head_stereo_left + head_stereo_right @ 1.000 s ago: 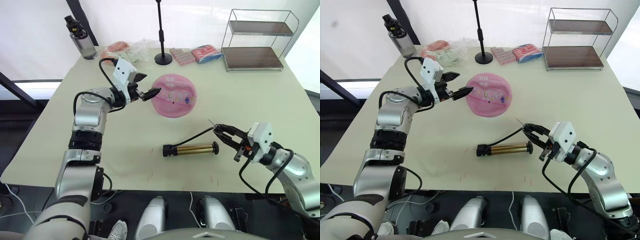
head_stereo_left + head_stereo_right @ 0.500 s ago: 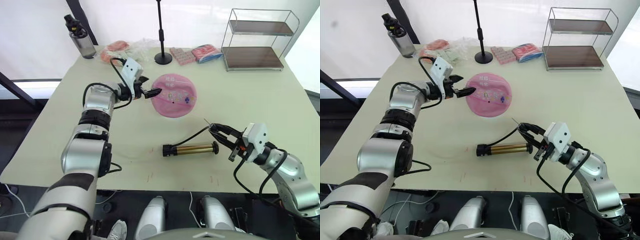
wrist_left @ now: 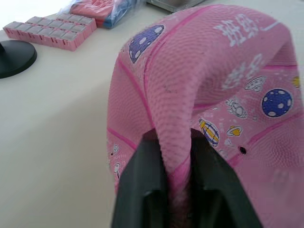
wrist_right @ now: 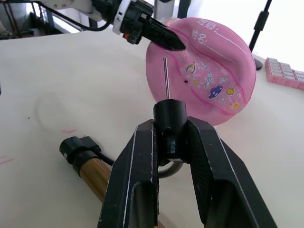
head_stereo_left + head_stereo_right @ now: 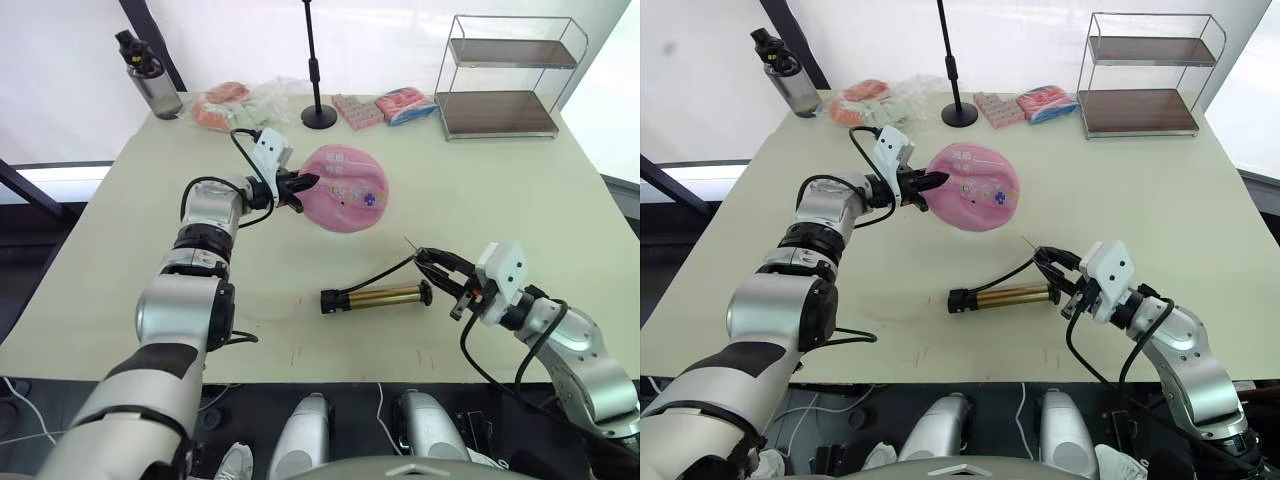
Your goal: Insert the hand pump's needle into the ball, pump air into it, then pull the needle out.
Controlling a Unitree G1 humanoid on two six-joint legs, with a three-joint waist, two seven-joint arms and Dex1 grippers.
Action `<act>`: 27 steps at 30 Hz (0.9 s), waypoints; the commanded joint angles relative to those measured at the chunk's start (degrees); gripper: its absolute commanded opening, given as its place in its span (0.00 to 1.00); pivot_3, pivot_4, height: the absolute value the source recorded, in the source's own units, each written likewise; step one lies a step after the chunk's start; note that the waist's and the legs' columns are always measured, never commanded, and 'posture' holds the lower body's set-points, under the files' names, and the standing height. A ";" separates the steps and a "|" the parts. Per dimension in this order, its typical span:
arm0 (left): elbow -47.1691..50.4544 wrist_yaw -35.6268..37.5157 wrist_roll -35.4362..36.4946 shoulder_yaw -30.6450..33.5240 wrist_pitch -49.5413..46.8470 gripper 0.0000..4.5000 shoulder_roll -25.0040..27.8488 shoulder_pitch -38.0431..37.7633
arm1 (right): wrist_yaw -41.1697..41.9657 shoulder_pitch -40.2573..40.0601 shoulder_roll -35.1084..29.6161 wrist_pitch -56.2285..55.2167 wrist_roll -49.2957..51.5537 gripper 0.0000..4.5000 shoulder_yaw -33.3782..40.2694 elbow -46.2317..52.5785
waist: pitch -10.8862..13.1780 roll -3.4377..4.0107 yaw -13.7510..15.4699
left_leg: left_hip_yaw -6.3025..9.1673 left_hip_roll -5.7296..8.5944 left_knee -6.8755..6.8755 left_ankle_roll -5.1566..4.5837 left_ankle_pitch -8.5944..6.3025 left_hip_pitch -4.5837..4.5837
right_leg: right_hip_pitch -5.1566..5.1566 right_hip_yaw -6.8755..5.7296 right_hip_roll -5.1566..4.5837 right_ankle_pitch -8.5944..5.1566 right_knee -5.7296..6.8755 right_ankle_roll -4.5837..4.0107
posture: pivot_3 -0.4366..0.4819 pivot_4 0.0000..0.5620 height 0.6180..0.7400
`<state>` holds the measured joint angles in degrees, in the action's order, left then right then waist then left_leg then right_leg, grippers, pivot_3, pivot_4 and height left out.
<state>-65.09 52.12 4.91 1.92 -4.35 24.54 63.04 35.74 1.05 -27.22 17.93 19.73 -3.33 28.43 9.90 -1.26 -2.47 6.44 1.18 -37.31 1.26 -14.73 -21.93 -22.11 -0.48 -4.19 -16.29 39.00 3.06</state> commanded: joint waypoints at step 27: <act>30.27 -9.27 2.40 0.22 -3.89 0.02 -4.64 -18.03 | -1.43 47.17 3.51 45.70 -1.64 0.08 -13.96 -25.88 | -0.01 0.01 0.24 | 0.04 0.12 -0.07 0.23 0.13 -0.14 | -0.15 0.00 -0.13 0.10 0.01 -0.06 | 0.48 0.27 1.00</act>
<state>-35.51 42.46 7.98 3.25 -10.35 20.05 45.24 32.27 45.17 -23.81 62.71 18.28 -15.73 4.38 9.89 -1.25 -2.23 6.49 1.30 -37.38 1.49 -14.60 -22.10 -22.29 -0.50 -4.33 -16.19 39.02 3.01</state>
